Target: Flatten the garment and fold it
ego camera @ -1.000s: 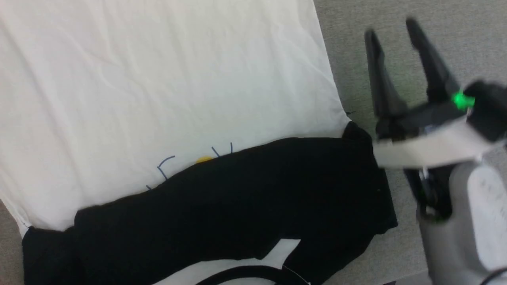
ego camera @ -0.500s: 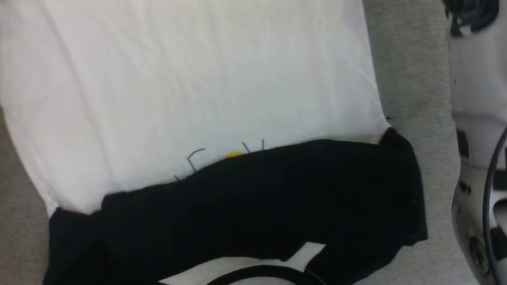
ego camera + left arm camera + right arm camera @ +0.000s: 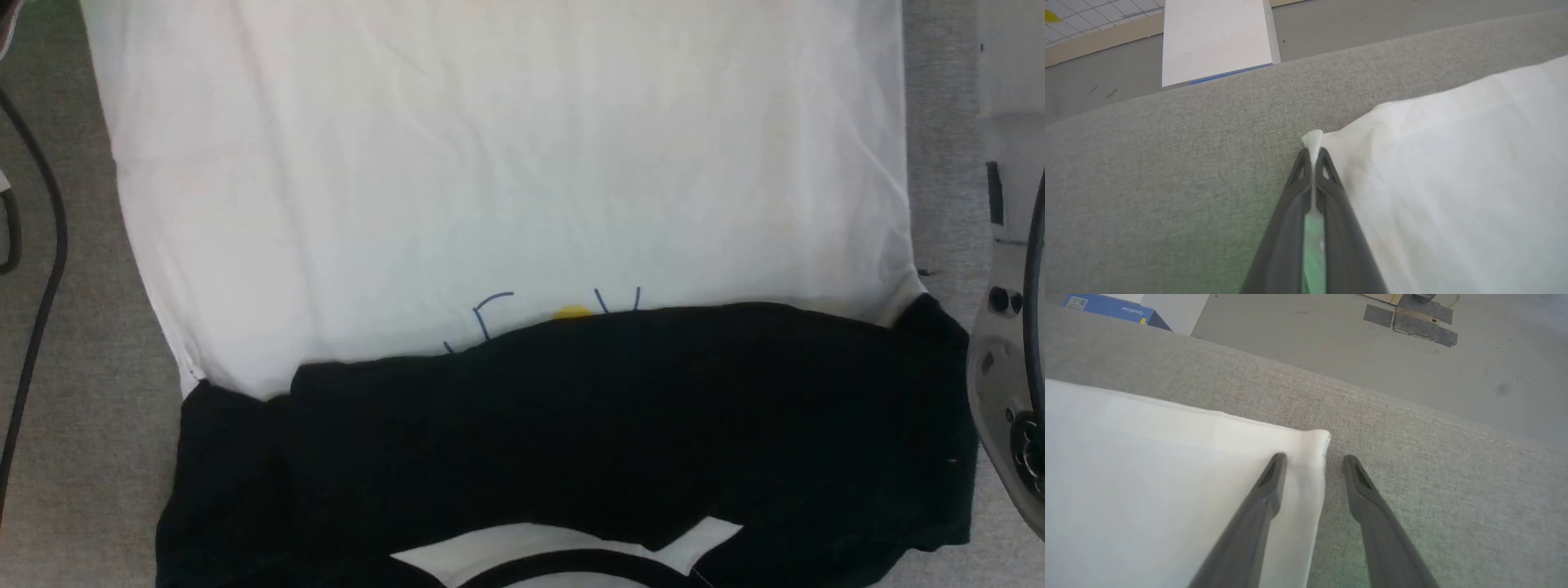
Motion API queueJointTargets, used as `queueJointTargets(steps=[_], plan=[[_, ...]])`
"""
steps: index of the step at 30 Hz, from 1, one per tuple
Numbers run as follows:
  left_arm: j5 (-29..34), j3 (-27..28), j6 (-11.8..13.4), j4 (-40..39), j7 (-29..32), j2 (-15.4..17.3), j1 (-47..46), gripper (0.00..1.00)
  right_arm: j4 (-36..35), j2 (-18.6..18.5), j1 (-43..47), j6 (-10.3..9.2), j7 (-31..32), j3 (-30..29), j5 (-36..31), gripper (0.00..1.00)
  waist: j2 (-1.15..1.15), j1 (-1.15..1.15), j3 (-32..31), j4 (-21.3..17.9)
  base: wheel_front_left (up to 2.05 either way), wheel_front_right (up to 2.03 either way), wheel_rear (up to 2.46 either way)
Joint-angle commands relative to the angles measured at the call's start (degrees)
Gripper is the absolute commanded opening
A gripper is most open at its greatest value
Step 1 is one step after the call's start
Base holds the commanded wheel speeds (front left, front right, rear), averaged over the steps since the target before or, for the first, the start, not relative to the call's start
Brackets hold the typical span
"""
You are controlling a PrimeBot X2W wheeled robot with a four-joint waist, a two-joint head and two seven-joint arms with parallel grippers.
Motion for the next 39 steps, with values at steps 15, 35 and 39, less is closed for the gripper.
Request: queueJointTargets(steps=[15, 35, 39], plan=[[5.8, 0.1, -3.2, 3.9, -18.6, 0.7, -5.8, 0.00, -5.3, 0.0, 0.0, -0.09, -8.0, -4.0, -6.8, 0.00, 0.00, 0.00, 0.0, -2.0, 0.00, 0.00, 0.00], [5.1, -1.9, -6.5, 8.1, -36.5, -0.3, 4.0, 0.00, -8.9, -3.0, 11.5, -0.09, -31.1, 7.4, 7.0, 0.00, 0.00, 0.00, -13.0, -0.6, 0.00, 0.00, 0.00], [3.1, -1.9, -6.2, 3.4, -37.8, 1.0, 13.3, 0.00, -16.0, -7.0, 20.7, -0.09, -32.9, 12.8, 13.1, 0.00, 0.00, 0.00, -18.5, 0.0, 0.00, 0.00, 0.00]])
